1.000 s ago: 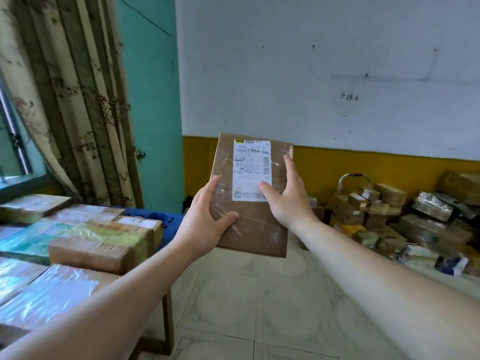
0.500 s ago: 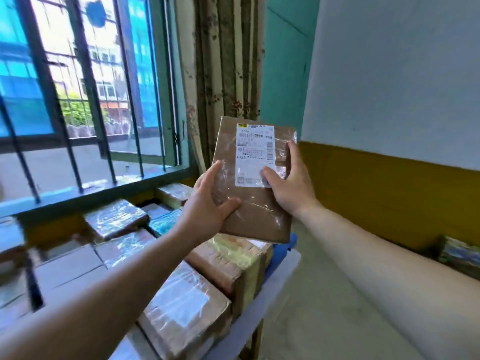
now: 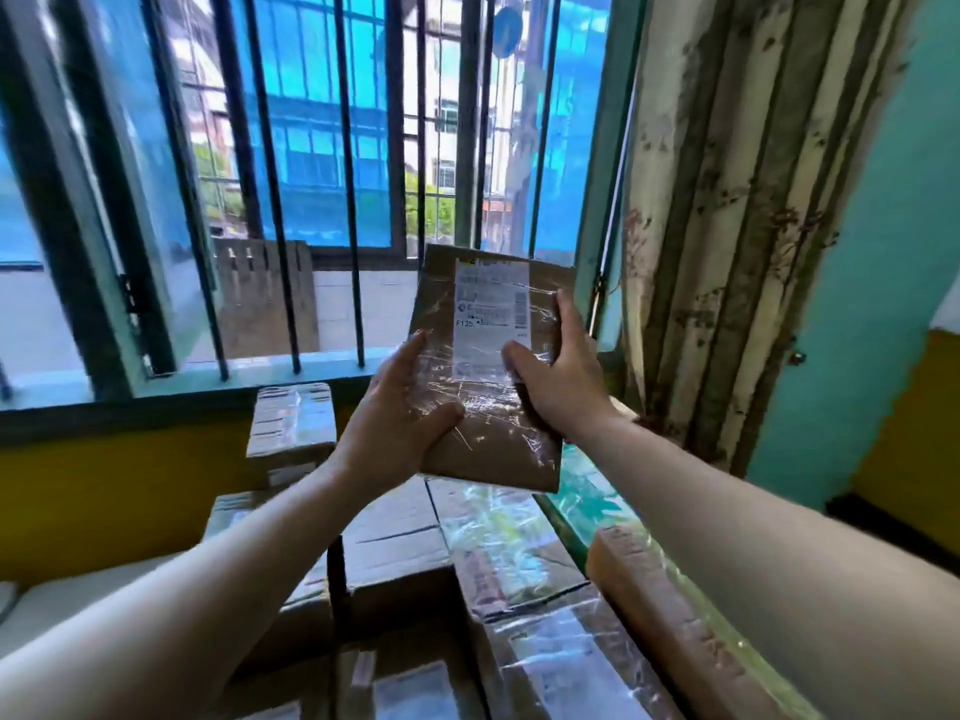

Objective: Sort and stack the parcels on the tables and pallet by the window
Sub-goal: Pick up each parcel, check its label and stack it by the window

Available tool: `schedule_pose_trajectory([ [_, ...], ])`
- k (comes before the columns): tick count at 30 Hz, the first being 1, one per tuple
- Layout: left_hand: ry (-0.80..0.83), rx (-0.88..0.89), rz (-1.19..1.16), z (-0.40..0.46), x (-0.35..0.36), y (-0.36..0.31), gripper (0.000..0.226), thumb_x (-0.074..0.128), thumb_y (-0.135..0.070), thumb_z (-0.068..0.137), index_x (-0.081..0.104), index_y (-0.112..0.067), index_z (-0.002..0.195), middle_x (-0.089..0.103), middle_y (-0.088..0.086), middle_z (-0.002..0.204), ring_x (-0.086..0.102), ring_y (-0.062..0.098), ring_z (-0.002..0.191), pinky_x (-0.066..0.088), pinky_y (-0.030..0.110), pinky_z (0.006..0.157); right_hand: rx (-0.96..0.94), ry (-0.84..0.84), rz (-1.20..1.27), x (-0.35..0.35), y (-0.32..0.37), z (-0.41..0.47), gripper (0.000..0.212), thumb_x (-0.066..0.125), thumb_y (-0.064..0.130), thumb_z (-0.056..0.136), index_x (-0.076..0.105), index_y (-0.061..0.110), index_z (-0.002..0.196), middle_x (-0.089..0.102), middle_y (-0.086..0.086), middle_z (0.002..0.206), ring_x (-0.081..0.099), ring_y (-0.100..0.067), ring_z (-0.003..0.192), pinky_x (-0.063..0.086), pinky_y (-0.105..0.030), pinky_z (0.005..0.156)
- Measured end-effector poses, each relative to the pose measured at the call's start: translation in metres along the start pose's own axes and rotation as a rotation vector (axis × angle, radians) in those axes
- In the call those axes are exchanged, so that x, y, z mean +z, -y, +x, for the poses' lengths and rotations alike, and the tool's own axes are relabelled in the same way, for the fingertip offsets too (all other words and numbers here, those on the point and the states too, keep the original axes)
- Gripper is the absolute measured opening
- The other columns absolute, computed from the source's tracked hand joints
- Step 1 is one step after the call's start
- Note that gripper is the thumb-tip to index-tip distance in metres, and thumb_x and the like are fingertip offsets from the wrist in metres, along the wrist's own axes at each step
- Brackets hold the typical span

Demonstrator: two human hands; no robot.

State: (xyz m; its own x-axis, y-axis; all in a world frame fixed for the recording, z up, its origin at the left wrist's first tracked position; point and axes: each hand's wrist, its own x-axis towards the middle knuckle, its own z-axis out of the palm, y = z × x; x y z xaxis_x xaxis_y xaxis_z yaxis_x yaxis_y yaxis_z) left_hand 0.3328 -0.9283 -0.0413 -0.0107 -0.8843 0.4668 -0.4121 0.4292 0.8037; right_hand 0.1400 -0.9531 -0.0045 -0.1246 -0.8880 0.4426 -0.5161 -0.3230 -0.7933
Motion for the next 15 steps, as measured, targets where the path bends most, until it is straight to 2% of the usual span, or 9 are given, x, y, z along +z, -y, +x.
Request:
schedule_pose_trajectory([
  [4,-0.096,-0.076,0.159,0.019,-0.025,0.029,0.086,0.075,-0.027,0.081,0.023,-0.038,0.148,0.042,-0.002,0.144,0.051,0.019,0.122,0.041,0.04,0.105,-0.035,0.095,0.057,0.053,-0.002,0.035,0.084,0.065,0.041,0.091,0.012,0.035,0.156,0.038,-0.002,0.148,0.045,-0.02,0.127,0.031,-0.024,0.093],
  [6,-0.122,-0.109,0.22,0.029,-0.031,0.041,0.085,0.074,-0.027,0.082,0.022,-0.037,0.149,0.043,-0.001,0.144,0.05,0.019,0.122,0.041,0.036,0.103,-0.034,0.133,0.096,0.076,-0.008,0.052,0.084,0.066,0.039,0.091,0.014,0.034,0.156,0.039,-0.003,0.144,0.046,-0.018,0.126,0.034,-0.024,0.094],
  [9,-0.151,-0.158,0.218,0.045,-0.031,0.057,0.085,0.074,-0.023,0.082,0.022,-0.035,0.149,0.045,-0.002,0.141,0.05,0.017,0.12,0.042,0.034,0.102,-0.028,0.173,0.164,0.109,-0.022,0.076,0.085,0.069,0.038,0.089,0.017,0.034,0.156,0.041,-0.005,0.142,0.05,-0.022,0.125,0.042,-0.031,0.101],
  [11,-0.159,-0.19,0.222,0.057,-0.029,0.068,0.083,0.074,-0.023,0.083,0.024,-0.034,0.148,0.046,-0.007,0.138,0.051,0.015,0.119,0.043,0.034,0.102,-0.003,0.207,0.178,0.128,-0.034,0.091,0.083,0.068,0.037,0.09,0.017,0.033,0.155,0.04,-0.005,0.143,0.048,-0.022,0.127,0.04,-0.031,0.101],
  [13,-0.165,-0.197,0.199,0.071,-0.025,0.077,0.077,0.072,-0.026,0.083,0.027,-0.036,0.145,0.051,-0.004,0.135,0.057,0.011,0.111,0.049,0.024,0.092,0.033,0.23,0.202,0.143,-0.049,0.108,0.08,0.066,0.039,0.09,0.019,0.032,0.155,0.042,-0.006,0.143,0.047,-0.024,0.128,0.038,-0.031,0.104],
  [15,-0.161,-0.174,0.238,0.084,-0.018,0.082,0.07,0.07,-0.028,0.085,0.029,-0.033,0.142,0.052,-0.002,0.13,0.057,0.008,0.107,0.046,0.012,0.083,0.069,0.254,0.224,0.153,-0.064,0.121,0.078,0.064,0.044,0.089,0.021,0.033,0.153,0.046,-0.007,0.143,0.049,-0.027,0.128,0.042,-0.043,0.107],
])
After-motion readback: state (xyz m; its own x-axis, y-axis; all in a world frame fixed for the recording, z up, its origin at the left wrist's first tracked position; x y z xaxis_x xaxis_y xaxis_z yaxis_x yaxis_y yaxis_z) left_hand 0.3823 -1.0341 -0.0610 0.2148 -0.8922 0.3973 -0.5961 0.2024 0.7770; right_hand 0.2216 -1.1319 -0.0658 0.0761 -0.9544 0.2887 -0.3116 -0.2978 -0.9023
